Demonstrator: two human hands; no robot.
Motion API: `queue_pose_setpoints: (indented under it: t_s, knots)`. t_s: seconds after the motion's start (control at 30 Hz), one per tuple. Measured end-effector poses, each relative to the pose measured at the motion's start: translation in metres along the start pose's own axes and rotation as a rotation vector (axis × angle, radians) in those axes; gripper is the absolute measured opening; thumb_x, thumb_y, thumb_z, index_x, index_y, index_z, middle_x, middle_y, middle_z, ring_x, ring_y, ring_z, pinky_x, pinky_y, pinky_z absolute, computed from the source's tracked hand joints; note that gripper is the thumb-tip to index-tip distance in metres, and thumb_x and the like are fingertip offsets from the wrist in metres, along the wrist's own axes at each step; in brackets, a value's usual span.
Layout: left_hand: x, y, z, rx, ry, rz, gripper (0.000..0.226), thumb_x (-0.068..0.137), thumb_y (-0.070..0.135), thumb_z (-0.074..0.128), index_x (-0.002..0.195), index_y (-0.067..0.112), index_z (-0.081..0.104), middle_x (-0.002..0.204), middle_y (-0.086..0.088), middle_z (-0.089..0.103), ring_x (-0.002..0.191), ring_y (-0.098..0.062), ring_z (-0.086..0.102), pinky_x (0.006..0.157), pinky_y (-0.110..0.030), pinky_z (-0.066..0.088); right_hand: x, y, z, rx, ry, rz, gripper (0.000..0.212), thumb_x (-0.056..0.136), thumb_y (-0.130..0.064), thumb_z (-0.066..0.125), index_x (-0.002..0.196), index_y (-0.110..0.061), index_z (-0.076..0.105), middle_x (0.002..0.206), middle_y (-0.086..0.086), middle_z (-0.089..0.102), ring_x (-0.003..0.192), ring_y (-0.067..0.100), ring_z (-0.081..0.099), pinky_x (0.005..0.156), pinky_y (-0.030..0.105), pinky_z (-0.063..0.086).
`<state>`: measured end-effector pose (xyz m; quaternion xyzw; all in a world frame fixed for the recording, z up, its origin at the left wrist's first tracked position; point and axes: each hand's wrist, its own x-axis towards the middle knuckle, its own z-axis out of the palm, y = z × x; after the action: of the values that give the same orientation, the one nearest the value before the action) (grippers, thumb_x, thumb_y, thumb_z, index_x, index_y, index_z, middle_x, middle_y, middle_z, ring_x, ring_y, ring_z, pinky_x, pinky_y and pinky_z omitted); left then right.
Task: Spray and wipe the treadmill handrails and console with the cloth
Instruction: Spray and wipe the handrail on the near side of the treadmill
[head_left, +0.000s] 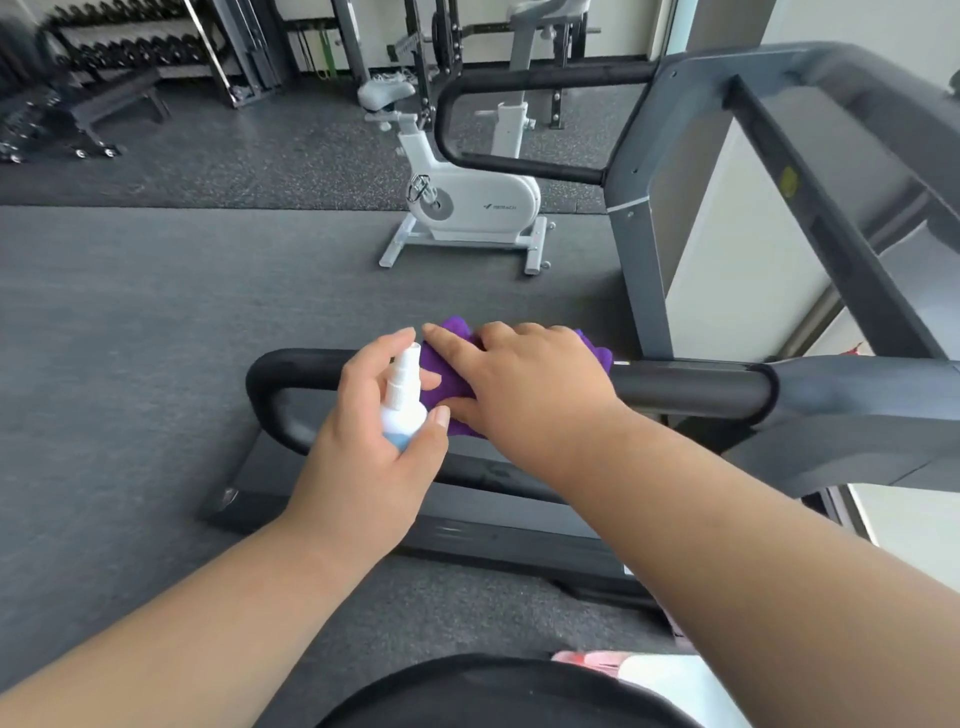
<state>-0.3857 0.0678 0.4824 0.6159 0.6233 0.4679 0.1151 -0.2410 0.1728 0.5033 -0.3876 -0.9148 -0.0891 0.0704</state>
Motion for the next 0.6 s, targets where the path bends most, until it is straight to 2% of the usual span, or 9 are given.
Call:
queue_pose_setpoints:
  t_s: [0.03,0.1,0.2,0.4,0.5,0.6]
  knots:
    - [0.002,0.0,0.001,0.004,-0.002,0.001,0.059,0.083,0.044,0.059,0.132,0.062,0.03,0.127,0.014,0.06,0.114,-0.011,0.06,0.092,-0.022,0.047,-0.004,0.004,-0.001,0.017,-0.007,0.007,0.066,0.094,-0.069,0.029,0.152,-0.04,0.018,0.119,-0.001,0.06,0.1,0.027,0.059,0.069,0.035,0.031]
    - [0.005,0.0,0.004,-0.012,0.003,0.008,0.059,0.084,0.042,0.059,0.132,0.06,0.031,0.121,0.018,0.062,0.11,-0.009,0.061,0.087,-0.013,0.044,-0.014,0.017,-0.004,0.048,-0.039,0.037,0.062,0.093,-0.068,0.03,0.149,-0.042,0.026,0.124,-0.004,0.059,0.105,0.026,0.058,0.074,0.036,0.037]
    - [0.007,-0.003,0.005,-0.034,0.005,0.009,0.058,0.084,0.039,0.059,0.131,0.059,0.032,0.114,0.019,0.063,0.101,-0.009,0.062,0.079,-0.006,0.042,-0.039,0.044,-0.012,0.096,-0.064,0.109,0.065,0.088,-0.07,0.027,0.147,-0.044,0.033,0.133,-0.01,0.058,0.113,0.026,0.057,0.087,0.04,0.045]
    - [0.003,-0.014,-0.005,-0.048,0.01,-0.018,0.057,0.084,0.04,0.059,0.131,0.059,0.033,0.116,0.021,0.062,0.102,-0.005,0.061,0.076,-0.004,0.04,-0.086,0.074,-0.009,0.077,0.095,0.237,0.058,0.093,-0.066,0.036,0.142,-0.039,0.05,0.137,-0.008,0.058,0.124,0.028,0.052,0.099,0.046,0.036]
    - [0.003,-0.018,-0.015,-0.055,0.015,-0.012,0.057,0.085,0.039,0.059,0.131,0.059,0.032,0.116,0.022,0.062,0.102,-0.005,0.061,0.077,-0.005,0.04,-0.088,0.059,-0.003,0.049,0.155,0.303,0.064,0.089,-0.066,0.037,0.14,-0.031,0.053,0.137,0.0,0.058,0.122,0.031,0.052,0.102,0.048,0.033]
    - [0.002,-0.024,-0.024,-0.05,0.014,-0.009,0.057,0.084,0.04,0.059,0.131,0.06,0.032,0.115,0.024,0.061,0.098,-0.005,0.061,0.075,-0.004,0.04,-0.074,0.035,0.001,-0.011,0.143,0.336,0.078,0.085,-0.078,0.036,0.14,-0.025,0.05,0.135,0.006,0.057,0.119,0.033,0.053,0.101,0.05,0.034]
